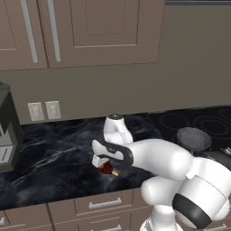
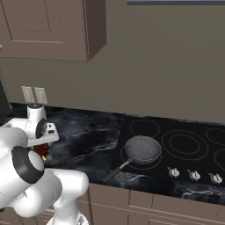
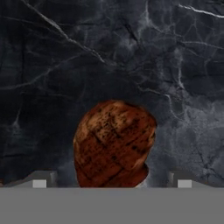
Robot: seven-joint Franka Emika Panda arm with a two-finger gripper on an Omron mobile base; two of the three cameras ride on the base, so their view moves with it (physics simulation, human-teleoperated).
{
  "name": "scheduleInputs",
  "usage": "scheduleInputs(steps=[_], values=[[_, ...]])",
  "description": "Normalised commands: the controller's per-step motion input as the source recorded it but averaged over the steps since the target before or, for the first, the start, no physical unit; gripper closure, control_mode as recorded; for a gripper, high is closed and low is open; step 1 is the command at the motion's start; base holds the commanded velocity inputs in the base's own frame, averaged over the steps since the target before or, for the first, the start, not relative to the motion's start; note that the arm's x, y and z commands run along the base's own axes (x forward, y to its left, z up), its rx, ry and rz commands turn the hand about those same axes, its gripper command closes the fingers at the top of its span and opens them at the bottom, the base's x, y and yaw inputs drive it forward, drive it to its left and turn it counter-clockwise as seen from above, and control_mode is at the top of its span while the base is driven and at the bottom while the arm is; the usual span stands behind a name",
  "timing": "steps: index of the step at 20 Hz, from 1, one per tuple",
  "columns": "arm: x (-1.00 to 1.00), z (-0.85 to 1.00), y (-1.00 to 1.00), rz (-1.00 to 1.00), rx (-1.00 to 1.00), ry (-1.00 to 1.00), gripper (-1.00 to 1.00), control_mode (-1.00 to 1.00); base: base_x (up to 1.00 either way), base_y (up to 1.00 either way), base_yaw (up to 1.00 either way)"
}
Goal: Place both pans onto different burners. Then place the lime and the steak on different pans.
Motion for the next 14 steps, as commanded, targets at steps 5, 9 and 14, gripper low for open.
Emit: scheduleInputs(steps=[5, 9, 14], values=[[0.0, -0.11, 0.03, 0.0, 0.0, 0.0, -1.0, -1.0, 0.0, 0.0, 0.0], [-0.03, -0.1, 0.0, 0.0, 0.0, 0.0, -1.0, -1.0, 0.0, 0.0, 0.0], [-0.07, -0.18, 0.0, 0.0, 0.0, -0.03, -1.0, -1.0, 0.0, 0.0, 0.0]])
